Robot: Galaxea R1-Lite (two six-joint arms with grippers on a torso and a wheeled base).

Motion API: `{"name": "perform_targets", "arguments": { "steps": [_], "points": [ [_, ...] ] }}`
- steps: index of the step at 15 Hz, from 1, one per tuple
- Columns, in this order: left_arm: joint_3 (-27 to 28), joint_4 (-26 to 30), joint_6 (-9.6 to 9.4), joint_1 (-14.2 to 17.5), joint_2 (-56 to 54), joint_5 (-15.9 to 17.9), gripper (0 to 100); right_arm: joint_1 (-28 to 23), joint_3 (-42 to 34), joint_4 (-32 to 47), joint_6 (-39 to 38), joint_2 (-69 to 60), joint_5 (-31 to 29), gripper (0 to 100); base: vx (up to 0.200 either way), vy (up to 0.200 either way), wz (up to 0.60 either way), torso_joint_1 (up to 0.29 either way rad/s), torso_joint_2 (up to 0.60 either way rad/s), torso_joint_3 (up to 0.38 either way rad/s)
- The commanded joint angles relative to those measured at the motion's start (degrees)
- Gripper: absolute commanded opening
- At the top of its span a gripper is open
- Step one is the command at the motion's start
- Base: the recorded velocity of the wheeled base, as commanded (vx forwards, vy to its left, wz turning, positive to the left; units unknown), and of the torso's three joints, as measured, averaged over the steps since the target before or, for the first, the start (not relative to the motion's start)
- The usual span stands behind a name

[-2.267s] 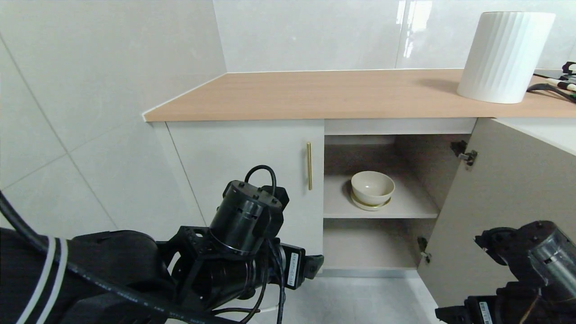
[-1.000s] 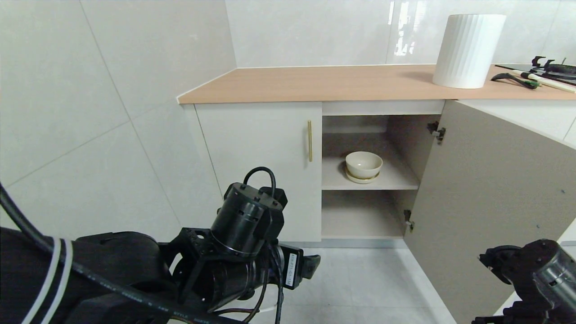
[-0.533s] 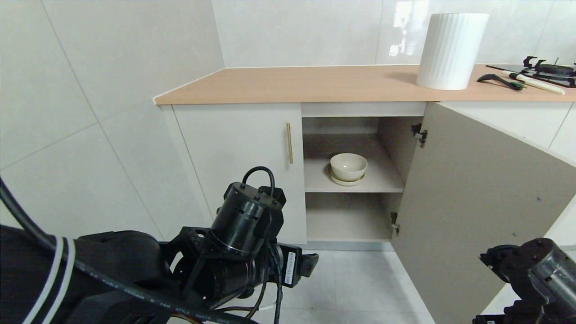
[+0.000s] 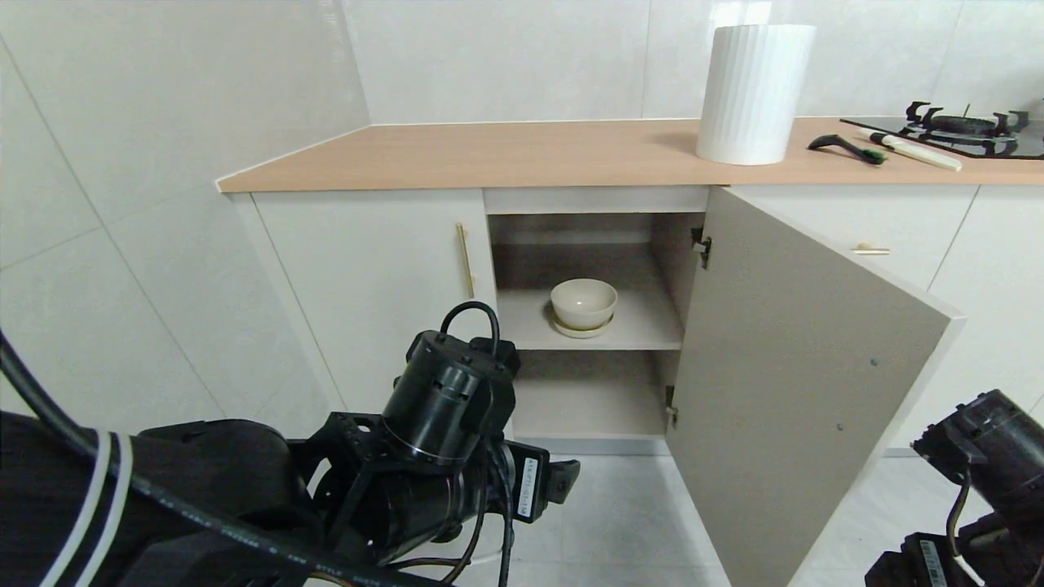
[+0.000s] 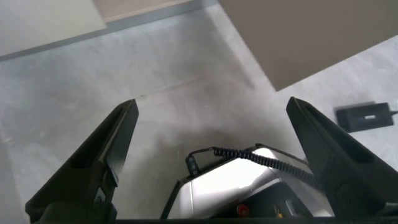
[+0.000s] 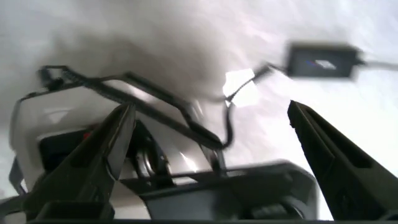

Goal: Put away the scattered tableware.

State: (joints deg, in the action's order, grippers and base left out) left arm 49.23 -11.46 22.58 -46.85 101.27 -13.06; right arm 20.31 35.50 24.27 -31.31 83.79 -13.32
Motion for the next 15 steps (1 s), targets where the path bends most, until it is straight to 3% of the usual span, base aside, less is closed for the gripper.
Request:
{"name": "perform_targets", "arguments": {
  "steps": [1, 5, 7, 15],
  "points": [
    [0.1, -0.1, 0.01, 0.0, -0.2, 0.0, 100, -5.4, 3.4, 3.2, 1.7, 0.2, -0.4, 100, 0.0, 0.0, 0.0, 0.0, 0.0, 0.0],
    [0.1, -0.1, 0.01, 0.4, -1.1, 0.0, 100, -14.7, 9.1, 2.9, 4.8, 4.5, -2.8, 100, 0.0, 0.0, 0.0, 0.0, 0.0, 0.0],
    [0.2, -0.1, 0.01, 0.7, -1.2, 0.0, 100, -17.8, 12.3, -1.4, 7.6, 7.6, -2.9, 100, 0.0, 0.0, 0.0, 0.0, 0.0, 0.0],
    [0.3, -0.1, 0.01, 1.3, -2.0, 0.0, 100, -19.7, 14.7, -19.3, 7.8, 15.1, -1.3, 100, 0.0, 0.0, 0.0, 0.0, 0.0, 0.0]
  ]
}}
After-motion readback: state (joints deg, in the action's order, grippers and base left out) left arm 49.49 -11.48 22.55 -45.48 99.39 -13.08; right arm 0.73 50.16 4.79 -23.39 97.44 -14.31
